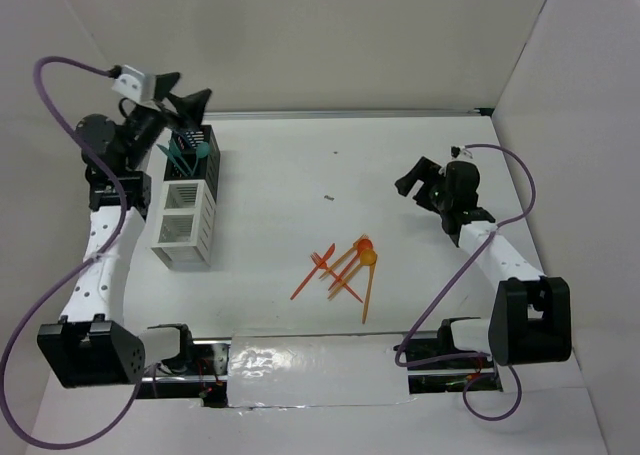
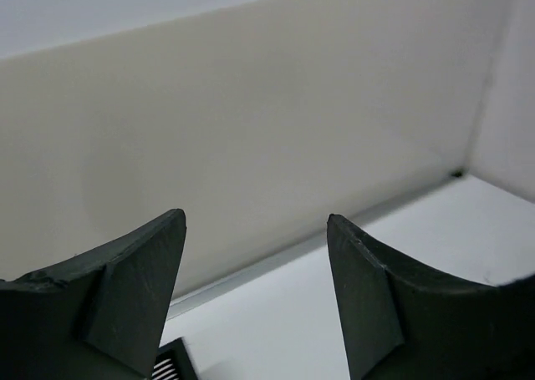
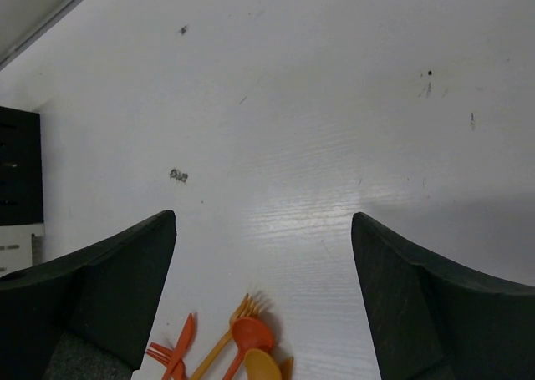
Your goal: Sort the eating utensils into containers
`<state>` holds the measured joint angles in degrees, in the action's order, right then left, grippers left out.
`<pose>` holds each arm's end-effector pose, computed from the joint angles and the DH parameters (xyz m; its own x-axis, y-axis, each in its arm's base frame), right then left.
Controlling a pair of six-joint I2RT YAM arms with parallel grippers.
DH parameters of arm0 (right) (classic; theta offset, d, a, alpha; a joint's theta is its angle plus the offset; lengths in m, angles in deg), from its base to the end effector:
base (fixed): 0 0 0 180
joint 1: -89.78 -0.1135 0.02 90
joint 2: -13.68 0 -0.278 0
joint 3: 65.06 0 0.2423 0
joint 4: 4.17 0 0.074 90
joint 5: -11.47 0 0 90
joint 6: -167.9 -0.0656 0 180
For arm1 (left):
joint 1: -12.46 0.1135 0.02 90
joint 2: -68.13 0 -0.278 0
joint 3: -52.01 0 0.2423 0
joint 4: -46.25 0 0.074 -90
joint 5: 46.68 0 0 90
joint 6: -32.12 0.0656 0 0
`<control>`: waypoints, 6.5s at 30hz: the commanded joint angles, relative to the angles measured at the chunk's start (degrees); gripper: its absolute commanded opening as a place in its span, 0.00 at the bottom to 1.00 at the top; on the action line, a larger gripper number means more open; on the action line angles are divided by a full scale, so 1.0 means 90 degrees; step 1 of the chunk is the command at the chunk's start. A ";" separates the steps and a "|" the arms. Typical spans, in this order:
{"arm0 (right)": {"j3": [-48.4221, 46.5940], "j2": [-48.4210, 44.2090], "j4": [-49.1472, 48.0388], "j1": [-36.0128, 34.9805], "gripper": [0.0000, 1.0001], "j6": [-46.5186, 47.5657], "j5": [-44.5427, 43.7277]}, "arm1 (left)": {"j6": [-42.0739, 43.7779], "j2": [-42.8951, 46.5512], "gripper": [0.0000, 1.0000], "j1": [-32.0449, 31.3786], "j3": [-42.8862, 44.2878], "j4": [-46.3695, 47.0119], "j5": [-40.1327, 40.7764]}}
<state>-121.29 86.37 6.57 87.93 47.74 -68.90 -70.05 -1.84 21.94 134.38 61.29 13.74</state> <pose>0.2925 0.0204 0.2469 -0.4857 0.4799 -0.7306 0.0734 0.8553 0.5130 0.2793 0.0138 0.4871 0.3834 -0.1219 -0.9155 0.3782 0.9250 0.0353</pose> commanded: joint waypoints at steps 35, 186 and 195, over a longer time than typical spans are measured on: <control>0.0816 -0.1729 0.0878 0.0088 0.96 -0.0068 -0.0953 | -0.0601 -0.3445 0.54 -0.6385 -0.0733 -0.5501 0.3014; 0.1314 -0.1963 0.0771 0.0186 0.99 -0.0038 -0.1177 | -0.1441 -0.3700 0.03 -0.5301 -0.0713 -0.4418 0.1958; 0.1256 -0.1924 0.0839 0.0176 0.99 0.0011 -0.1294 | -0.0261 -0.2297 0.00 -0.4297 0.0222 -0.5470 0.2798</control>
<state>-109.79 69.21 15.23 89.07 47.70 -78.82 -79.64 -31.13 -21.53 130.64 16.05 32.19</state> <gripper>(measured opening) 0.989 0.036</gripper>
